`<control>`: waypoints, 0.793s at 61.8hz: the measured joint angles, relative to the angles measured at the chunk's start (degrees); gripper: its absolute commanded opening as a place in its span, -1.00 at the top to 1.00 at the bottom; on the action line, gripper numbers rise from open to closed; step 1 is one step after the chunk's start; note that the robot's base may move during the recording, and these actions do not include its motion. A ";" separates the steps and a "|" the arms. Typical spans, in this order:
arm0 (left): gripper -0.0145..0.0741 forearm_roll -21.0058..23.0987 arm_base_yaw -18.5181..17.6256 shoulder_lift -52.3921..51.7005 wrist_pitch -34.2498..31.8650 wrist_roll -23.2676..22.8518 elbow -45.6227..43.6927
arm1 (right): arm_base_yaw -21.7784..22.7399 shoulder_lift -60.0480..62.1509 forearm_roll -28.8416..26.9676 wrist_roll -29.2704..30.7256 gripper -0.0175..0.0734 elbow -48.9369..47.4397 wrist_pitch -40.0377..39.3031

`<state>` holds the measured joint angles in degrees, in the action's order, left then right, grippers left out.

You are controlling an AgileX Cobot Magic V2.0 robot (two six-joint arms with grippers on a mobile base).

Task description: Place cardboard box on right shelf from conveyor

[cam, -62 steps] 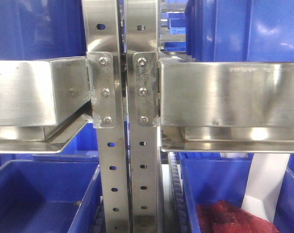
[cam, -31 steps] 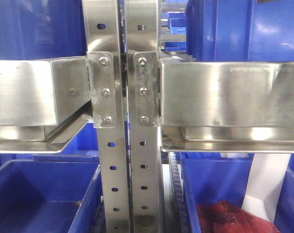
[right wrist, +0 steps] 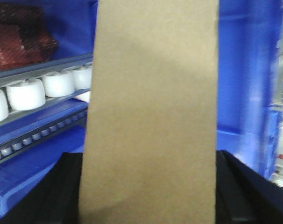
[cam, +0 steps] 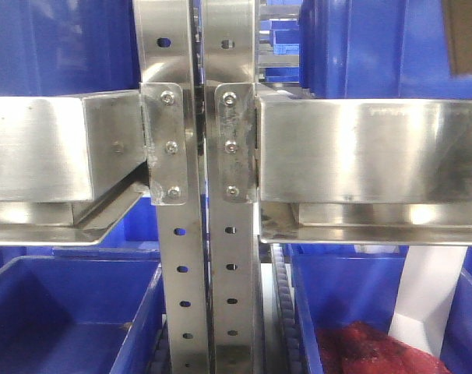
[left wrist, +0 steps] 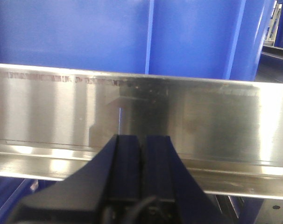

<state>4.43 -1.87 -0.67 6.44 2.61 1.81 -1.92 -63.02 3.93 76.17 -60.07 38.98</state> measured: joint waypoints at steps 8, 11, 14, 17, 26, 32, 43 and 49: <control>0.94 0.00 0.00 0.00 0.00 0.00 0.00 | 0.04 -3.40 -1.66 0.00 0.19 2.04 -5.18; 0.94 0.00 0.00 0.00 0.00 0.00 0.00 | 0.04 -4.57 -2.57 0.05 0.19 2.66 -6.56; 0.94 0.00 0.00 0.00 0.00 0.00 0.00 | 0.04 -5.42 -3.93 0.05 0.19 3.14 -8.18; 0.94 0.00 0.00 0.00 0.00 0.00 0.00 | 0.04 -6.16 -4.49 0.05 0.19 3.14 -9.20; 0.94 0.00 0.00 0.00 0.00 0.00 0.00 | 0.04 -6.84 -6.47 0.05 0.16 3.14 -10.12; 0.94 0.00 0.00 0.00 0.00 0.00 0.00 | 0.04 -6.84 -8.59 0.15 -0.06 3.14 -10.36; 0.94 0.00 0.00 0.00 0.00 0.00 0.00 | 0.04 -6.84 -10.98 -0.26 -0.81 3.14 -10.35; 0.94 0.00 0.00 0.00 0.00 0.00 0.00 | 0.04 -6.84 -11.40 -0.65 -0.78 3.26 -10.35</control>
<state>4.43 -1.87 -0.67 6.44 2.61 1.81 -1.88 -69.86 -7.47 75.52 -56.81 28.62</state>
